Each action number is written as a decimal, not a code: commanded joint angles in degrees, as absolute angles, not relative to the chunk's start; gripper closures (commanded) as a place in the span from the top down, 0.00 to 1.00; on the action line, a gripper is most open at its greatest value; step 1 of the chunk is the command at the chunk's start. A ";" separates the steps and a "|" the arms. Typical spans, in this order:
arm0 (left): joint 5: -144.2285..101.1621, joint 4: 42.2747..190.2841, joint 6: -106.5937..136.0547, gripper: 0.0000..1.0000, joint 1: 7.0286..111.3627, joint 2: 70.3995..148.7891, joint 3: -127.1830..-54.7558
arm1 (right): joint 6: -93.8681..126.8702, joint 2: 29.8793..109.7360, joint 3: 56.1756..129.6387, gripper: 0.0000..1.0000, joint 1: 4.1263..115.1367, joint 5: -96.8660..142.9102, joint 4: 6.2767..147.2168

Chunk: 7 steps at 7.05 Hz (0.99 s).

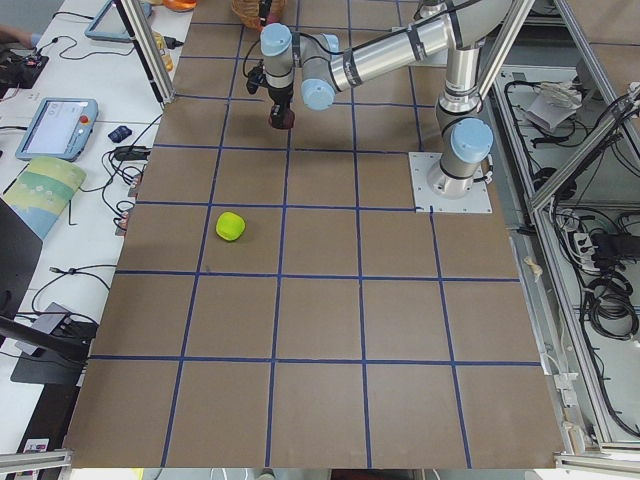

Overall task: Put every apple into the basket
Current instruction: 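Drop red apple in basket with right gripper while left carries dark apple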

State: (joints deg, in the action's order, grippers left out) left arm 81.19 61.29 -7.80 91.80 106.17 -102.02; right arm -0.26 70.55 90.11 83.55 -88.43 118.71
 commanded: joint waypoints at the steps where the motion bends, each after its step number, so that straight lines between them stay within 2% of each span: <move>1: 78.33 51.14 12.22 0.07 103.22 112.11 -100.72 | -17.00 69.70 88.86 0.04 68.26 -88.33 115.05; 2: 78.14 46.45 17.44 0.07 104.66 114.85 -100.72 | -20.18 67.52 88.51 0.05 65.94 -88.24 116.96; 3: 78.13 44.67 21.14 0.07 106.94 117.83 -100.81 | -21.00 66.72 87.90 0.22 65.48 -87.11 117.24; 4: 78.66 43.52 25.53 0.53 110.70 119.69 -100.72 | -21.09 66.54 86.76 0.47 65.48 -85.79 117.33; 5: 78.49 38.72 31.14 0.74 111.09 119.88 -100.37 | -21.01 66.36 86.14 0.61 65.48 -85.69 117.33; 6: 78.23 38.15 32.07 0.92 111.09 118.93 -99.68 | -21.01 66.10 85.61 0.93 65.48 -84.65 117.33; 7: 77.18 38.84 36.60 1.00 110.83 117.35 -100.36 | -21.01 65.75 83.95 1.00 65.48 -84.29 117.07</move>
State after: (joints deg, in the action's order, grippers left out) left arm 78.05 39.07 32.12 110.84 118.70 -100.10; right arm -20.99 66.13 85.47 65.51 -84.94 117.27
